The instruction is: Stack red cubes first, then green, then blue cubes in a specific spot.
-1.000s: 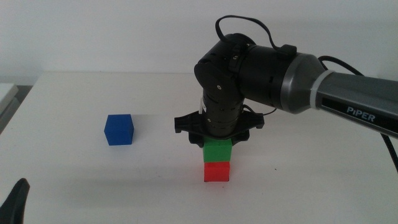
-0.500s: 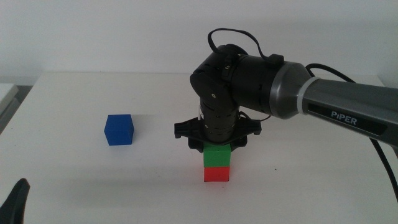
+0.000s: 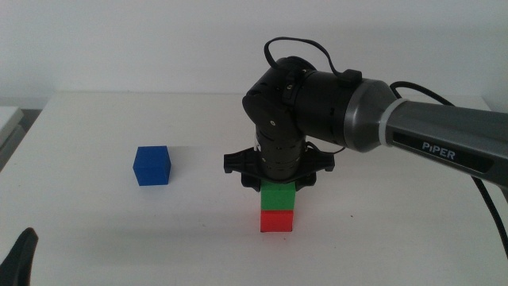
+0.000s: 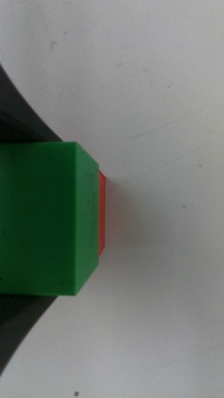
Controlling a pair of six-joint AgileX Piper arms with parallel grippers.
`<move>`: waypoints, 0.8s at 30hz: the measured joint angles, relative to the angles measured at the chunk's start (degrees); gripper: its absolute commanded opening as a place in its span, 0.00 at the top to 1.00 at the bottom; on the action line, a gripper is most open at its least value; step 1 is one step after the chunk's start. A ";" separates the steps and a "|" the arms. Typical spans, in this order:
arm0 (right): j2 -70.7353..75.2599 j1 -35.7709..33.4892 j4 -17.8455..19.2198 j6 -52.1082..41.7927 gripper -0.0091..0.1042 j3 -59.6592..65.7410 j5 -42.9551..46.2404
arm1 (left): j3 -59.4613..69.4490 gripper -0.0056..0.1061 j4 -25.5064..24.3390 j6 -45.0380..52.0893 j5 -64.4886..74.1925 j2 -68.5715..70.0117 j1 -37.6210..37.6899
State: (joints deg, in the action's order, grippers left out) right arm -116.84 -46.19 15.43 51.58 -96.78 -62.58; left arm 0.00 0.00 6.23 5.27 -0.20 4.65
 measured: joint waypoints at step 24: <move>-0.40 0.00 0.05 0.71 0.38 0.00 -0.21 | 0.00 0.11 0.00 0.00 0.00 0.00 0.00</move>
State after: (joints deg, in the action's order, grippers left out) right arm -117.24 -46.19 15.48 52.29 -96.78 -62.79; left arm 0.00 0.00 6.23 5.27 -0.20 4.65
